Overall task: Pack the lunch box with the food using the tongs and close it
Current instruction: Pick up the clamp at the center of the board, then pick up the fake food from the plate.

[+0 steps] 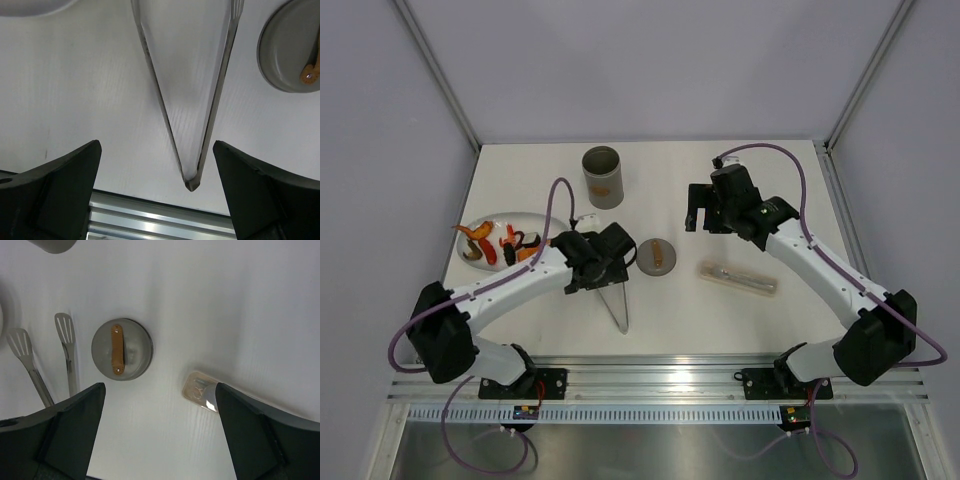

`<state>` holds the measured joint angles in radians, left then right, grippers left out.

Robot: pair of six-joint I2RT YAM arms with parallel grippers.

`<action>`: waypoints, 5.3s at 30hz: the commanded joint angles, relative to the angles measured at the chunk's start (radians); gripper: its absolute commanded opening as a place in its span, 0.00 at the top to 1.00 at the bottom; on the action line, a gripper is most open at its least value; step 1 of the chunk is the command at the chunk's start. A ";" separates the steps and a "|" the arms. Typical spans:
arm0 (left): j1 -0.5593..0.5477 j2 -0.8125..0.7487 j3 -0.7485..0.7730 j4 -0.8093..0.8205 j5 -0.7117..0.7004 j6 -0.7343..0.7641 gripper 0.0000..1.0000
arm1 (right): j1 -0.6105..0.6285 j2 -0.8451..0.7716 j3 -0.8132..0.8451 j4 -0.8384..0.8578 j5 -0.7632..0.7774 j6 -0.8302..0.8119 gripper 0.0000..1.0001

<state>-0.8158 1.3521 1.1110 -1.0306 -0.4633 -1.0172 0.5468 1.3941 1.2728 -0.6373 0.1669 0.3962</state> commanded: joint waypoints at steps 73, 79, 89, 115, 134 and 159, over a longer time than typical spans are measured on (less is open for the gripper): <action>-0.045 0.366 -0.188 0.434 0.000 -0.152 0.33 | -0.007 -0.098 -0.164 0.027 -0.099 -0.003 0.01; -0.045 0.223 -0.169 0.310 -0.086 -0.121 0.66 | -0.007 -0.124 -0.176 0.031 -0.095 0.004 0.01; -0.040 0.046 0.004 0.060 -0.132 0.083 0.78 | -0.007 -0.145 -0.155 0.019 -0.076 -0.013 0.00; 0.070 -0.048 0.293 -0.312 -0.068 0.233 0.67 | -0.007 -0.126 -0.158 0.028 -0.089 -0.017 0.01; 0.236 -0.042 0.273 -0.255 -0.034 0.301 0.61 | -0.007 -0.103 -0.145 0.047 -0.109 -0.030 0.00; 0.296 0.205 0.280 -0.135 -0.164 0.439 0.56 | -0.007 -0.099 -0.171 0.068 -0.125 -0.020 0.00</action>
<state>-0.5381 1.5478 1.3594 -1.2316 -0.6147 -0.6369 0.5423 1.2957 1.0992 -0.6022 0.0586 0.3878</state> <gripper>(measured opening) 0.432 0.993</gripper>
